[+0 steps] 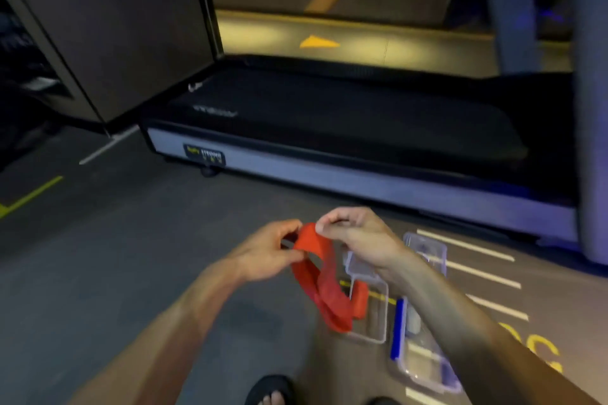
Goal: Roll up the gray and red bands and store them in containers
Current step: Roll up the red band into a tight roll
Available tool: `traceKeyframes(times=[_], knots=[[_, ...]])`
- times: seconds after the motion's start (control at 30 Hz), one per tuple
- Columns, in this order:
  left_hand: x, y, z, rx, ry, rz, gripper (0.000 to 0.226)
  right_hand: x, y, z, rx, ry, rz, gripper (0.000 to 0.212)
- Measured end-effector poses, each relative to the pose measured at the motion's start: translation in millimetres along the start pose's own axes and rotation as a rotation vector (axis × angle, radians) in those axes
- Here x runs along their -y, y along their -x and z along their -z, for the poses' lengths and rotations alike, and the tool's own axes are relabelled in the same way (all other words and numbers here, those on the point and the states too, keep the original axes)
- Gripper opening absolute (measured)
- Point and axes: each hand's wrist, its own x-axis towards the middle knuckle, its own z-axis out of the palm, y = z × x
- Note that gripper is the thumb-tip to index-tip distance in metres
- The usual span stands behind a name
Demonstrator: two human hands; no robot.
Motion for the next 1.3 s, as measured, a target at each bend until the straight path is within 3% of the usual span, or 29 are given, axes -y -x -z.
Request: traceKeyframes(times=[0.1, 0.17, 0.23, 0.33, 0.43, 0.57, 0.73, 0.87, 1.0, 1.17, 1.23, 1.3], knots=[[-74.2, 19.6, 42.2, -0.123, 0.014, -0.138, 0.015, 70.3, 27.1, 9.3, 0.01, -0.048, 0.093, 0.005], [-116.4, 33.7, 60.4, -0.18, 0.04, -0.204, 0.019, 99.6, 45.8, 11.1, 0.014, -0.071, 0.155, 0.016], [-150.3, 45.2, 71.6, -0.253, 0.08, -0.255, 0.026, 116.4, 62.0, 9.4, 0.033, -0.045, 0.209, 0.027], [-179.4, 59.6, 75.8, -0.402, 0.274, -0.213, 0.028, 115.5, 80.4, -2.3, 0.06, -0.034, 0.216, 0.016], [-184.1, 71.1, 69.9, -0.512, 0.621, -0.057, 0.023, 98.5, 90.6, -20.5, 0.151, -0.002, 0.17, 0.006], [-162.3, 80.0, 65.6, -0.663, 0.995, 0.049, 0.024, 85.1, 96.7, -30.9, 0.224, -0.063, 0.086, 0.032], [-119.1, 80.4, 66.0, -0.797, 0.838, 0.157, 0.026, 96.1, 108.6, -25.1, 0.126, -0.254, 0.18, 0.017], [-91.6, 76.0, 65.6, -0.744, 0.652, 0.17, 0.027, 109.0, 114.4, -24.9, 0.061, -0.343, 0.253, 0.023], [-75.3, 76.1, 54.8, -0.569, 0.449, 0.208, 0.037, 114.9, 114.6, -26.7, 0.022, -0.383, 0.278, 0.03], [-61.4, 76.1, 48.6, -0.302, 0.26, 0.13, 0.034, 125.2, 113.8, -32.4, 0.038, -0.45, 0.288, 0.036], [-65.6, 80.6, 47.9, -0.183, 0.203, 0.089, 0.044, 127.0, 112.4, -34.2, 0.031, -0.458, 0.279, 0.037], [-78.3, 87.4, 46.4, -0.169, 0.099, 0.013, 0.055, 126.3, 109.4, -35.5, 0.011, -0.465, 0.271, 0.034]])
